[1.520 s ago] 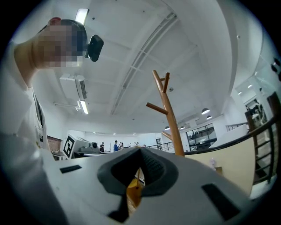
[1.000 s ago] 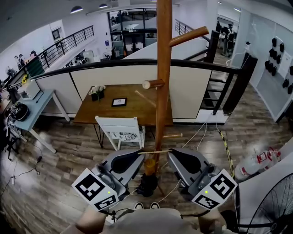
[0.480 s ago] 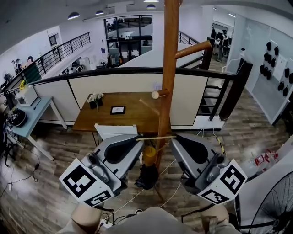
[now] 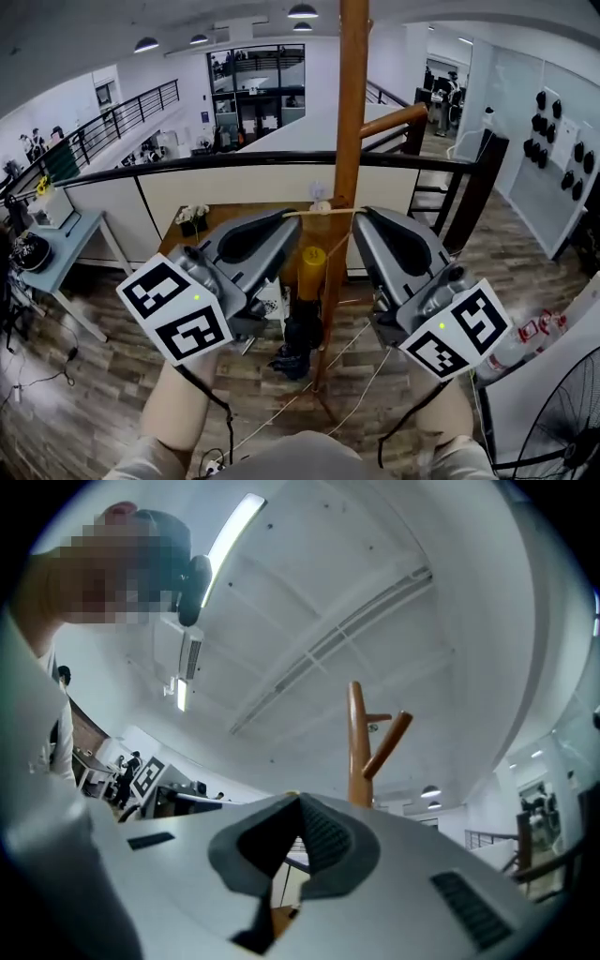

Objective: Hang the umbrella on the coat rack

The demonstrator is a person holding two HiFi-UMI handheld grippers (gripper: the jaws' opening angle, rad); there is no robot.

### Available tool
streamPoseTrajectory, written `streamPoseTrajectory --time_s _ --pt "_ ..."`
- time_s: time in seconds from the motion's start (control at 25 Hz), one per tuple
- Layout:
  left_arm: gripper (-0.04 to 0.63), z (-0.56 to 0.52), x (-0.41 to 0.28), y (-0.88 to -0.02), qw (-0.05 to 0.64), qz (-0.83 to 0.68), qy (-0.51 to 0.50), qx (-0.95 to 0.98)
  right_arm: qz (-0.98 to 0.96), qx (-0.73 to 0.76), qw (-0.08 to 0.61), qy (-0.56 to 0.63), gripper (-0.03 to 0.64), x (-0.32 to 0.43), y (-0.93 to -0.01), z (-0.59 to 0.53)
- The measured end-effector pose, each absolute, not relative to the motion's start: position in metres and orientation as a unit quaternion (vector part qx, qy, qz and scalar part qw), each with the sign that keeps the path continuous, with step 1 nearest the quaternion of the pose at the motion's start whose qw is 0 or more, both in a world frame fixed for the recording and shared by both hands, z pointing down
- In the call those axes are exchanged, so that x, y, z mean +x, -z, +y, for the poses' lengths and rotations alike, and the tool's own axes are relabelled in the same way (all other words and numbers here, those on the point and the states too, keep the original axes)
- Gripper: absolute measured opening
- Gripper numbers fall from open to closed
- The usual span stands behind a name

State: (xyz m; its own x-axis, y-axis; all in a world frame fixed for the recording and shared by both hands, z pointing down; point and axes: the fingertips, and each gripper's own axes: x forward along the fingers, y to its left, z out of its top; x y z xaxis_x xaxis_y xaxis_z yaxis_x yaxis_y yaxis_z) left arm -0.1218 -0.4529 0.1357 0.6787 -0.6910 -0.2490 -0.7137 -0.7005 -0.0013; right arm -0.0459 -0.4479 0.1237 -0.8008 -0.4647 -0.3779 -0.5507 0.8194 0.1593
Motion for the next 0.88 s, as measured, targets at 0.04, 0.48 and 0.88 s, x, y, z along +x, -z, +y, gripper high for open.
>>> streamPoseTrajectory --time_s 0.04,0.48,0.88 --pt "0.005 -0.459 -0.121 -0.135 0.033 0.375 -0.125 -0.918 0.939 -0.275 0.163 -0.128 0.005 -0.046 -0.123 -0.454" --pt "0.005 -0.49 -0.114 -0.157 0.012 0.361 -0.118 -0.925 0.944 -0.282 0.146 -0.085 0.005 -0.059 -0.142 -0.492" --pt "0.005 -0.512 -0.119 -0.18 -0.044 0.348 -0.132 -0.927 0.948 -0.285 0.143 -0.019 0.005 -0.053 -0.167 -0.524"
